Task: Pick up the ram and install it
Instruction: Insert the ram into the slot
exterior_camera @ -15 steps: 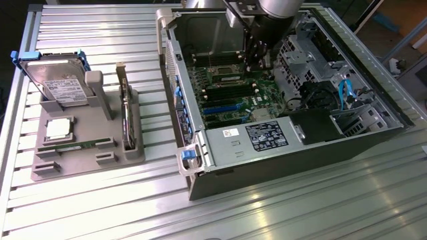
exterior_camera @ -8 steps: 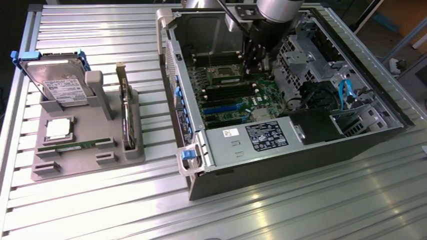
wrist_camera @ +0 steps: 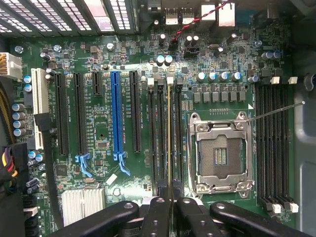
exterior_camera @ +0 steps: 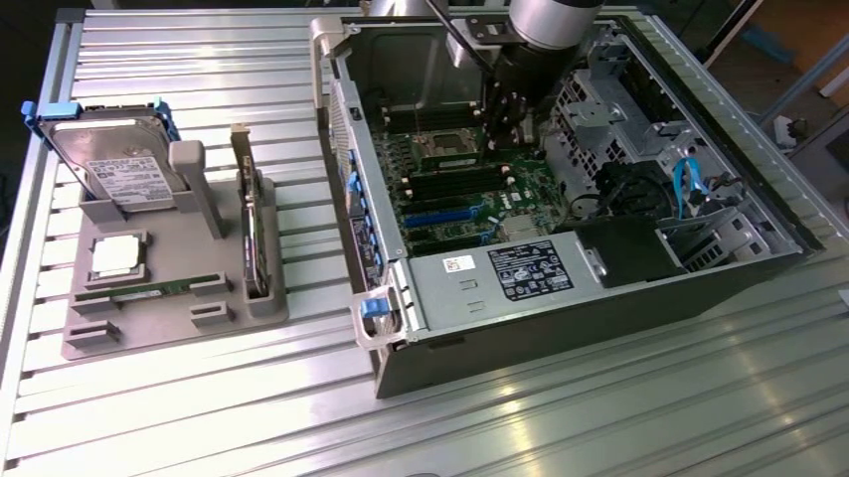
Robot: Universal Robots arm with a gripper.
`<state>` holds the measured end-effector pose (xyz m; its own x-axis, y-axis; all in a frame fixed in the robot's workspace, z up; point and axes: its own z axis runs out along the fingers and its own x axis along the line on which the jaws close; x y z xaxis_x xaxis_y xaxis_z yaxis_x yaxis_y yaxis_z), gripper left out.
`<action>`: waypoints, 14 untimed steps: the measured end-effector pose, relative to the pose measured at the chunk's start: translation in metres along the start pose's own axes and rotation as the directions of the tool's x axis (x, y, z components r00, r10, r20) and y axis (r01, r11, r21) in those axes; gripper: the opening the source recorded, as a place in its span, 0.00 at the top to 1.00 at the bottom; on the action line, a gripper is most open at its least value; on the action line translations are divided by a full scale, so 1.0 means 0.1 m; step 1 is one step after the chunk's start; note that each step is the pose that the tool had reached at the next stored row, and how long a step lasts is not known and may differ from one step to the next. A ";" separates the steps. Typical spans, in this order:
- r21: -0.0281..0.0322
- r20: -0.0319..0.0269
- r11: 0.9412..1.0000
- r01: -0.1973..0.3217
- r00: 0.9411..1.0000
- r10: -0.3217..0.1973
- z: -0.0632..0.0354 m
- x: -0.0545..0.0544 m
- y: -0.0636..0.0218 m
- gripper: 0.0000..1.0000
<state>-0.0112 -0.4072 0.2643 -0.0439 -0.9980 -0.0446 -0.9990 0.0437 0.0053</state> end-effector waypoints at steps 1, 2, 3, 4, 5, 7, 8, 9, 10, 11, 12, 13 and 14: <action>0.000 0.000 1.000 0.000 1.000 0.000 0.000 0.00 0.000 0.88; 0.000 0.000 1.000 0.000 1.000 0.000 0.000 0.00 0.000 0.88; 0.000 0.000 1.000 0.000 1.000 0.000 0.000 0.00 0.000 0.88; 0.000 0.000 1.000 0.000 1.000 0.000 0.000 0.00 0.000 0.88; 0.000 0.000 1.000 0.000 1.000 0.000 0.000 0.00 0.000 0.88; 0.000 0.000 1.000 0.000 1.000 0.000 0.002 0.00 0.023 0.88; 0.000 0.000 1.000 0.000 1.000 0.000 0.005 0.00 0.076 0.88; 0.000 0.000 1.000 0.000 1.000 0.000 0.005 0.00 0.110 0.88; 0.000 0.000 1.000 0.000 1.000 0.000 0.005 0.00 0.111 0.88; 0.000 0.000 1.000 0.000 1.000 0.000 0.004 0.00 0.111 0.88; 0.000 0.000 1.000 0.000 1.000 0.000 0.004 0.01 0.111 0.88; 0.000 0.000 1.000 0.000 1.000 0.000 0.005 0.01 0.111 0.88; 0.000 0.000 1.000 0.000 1.000 0.000 0.005 0.01 0.111 0.88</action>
<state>-0.0224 -0.4075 0.2639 -0.0439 -0.9980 -0.0447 -0.9990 0.0437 0.0053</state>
